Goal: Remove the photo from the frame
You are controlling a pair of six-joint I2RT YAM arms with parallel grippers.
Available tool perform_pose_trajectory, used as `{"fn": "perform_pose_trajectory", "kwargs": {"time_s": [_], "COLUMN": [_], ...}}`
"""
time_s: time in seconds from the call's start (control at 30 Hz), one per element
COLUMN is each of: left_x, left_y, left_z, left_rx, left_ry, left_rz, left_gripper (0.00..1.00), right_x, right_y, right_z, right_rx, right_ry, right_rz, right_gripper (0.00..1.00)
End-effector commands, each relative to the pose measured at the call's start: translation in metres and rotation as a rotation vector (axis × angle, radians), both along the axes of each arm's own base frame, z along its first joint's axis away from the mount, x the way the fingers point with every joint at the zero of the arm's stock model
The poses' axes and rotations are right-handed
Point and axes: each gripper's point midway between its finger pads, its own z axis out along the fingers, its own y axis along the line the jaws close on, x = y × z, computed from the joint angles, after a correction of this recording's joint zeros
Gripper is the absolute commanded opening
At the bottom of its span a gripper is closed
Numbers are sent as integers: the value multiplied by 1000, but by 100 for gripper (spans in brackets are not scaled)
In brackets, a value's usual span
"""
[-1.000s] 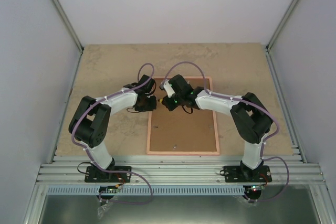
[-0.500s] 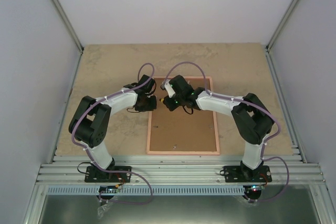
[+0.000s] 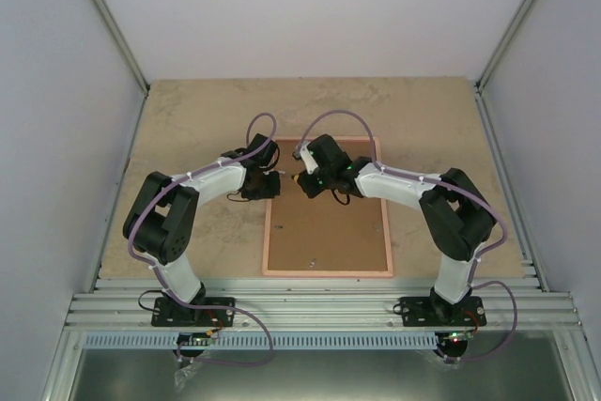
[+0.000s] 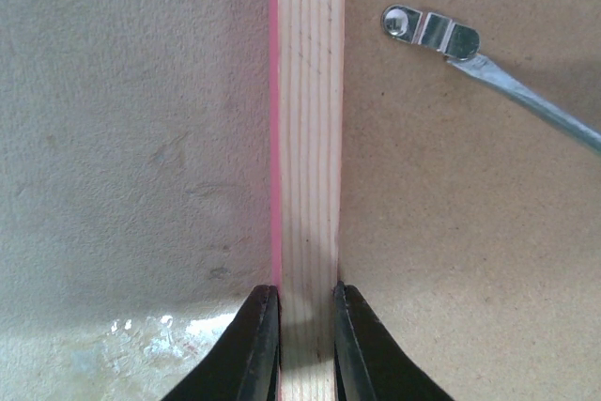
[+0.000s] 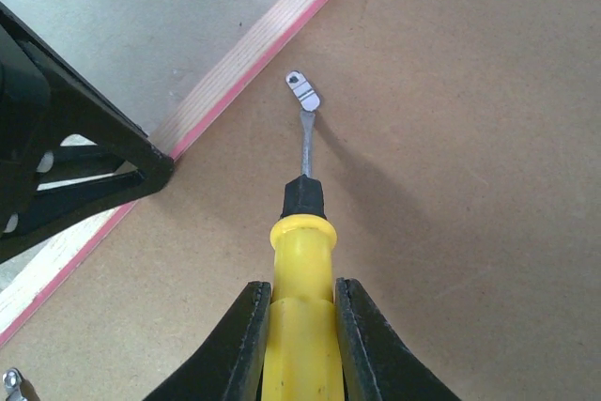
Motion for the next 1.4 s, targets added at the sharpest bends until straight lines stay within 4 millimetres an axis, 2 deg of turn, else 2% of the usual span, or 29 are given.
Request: {"fn": "perform_pose_trajectory", "kwargs": {"time_s": [0.0, 0.17, 0.3, 0.4, 0.57, 0.67, 0.77, 0.87, 1.0, 1.13, 1.23, 1.37], "left_x": [0, 2, 5, 7, 10, 13, 15, 15, 12, 9, 2, -11], "left_y": [3, 8, 18, 24, 28, 32, 33, 33, 35, 47, 60, 78], "left_z": [-4, -6, -6, -5, -3, 4, 14, 27, 50, 91, 133, 172], "left_rx": [11, 17, 10, 8, 4, 19, 11, -6, -39, -60, -80, -96], "left_ry": [-6, -13, -25, -30, -37, -65, -94, -124, -184, -302, -426, -566], "left_rz": [21, 47, 82, 99, 115, 125, 135, 137, 155, 203, 237, 285], "left_gripper": [8, 8, 8, 8, 11, 18, 30, 36, 46, 61, 73, 88], "right_x": [-2, 1, 8, 16, 33, 41, 44, 42, 38, 33, 28, 25], "right_y": [-3, -10, -32, -55, -112, -153, -192, -220, -255, -288, -304, -315], "right_z": [13, 25, 37, 49, 59, 57, 52, 48, 33, 17, 9, -1], "right_rx": [34, 84, 122, 166, 226, 251, 271, 301, 306, 334, 370, 407], "right_ry": [-17, -35, -71, -106, -144, -159, -167, -173, -166, -150, -144, -118], "right_rz": [-2, -19, -89, -160, -325, -452, -576, -660, -783, -899, -949, -983], "right_gripper": [0, 0, 1, 1, 0, 1, 1, 1, 1, 1, 1, 3]}}
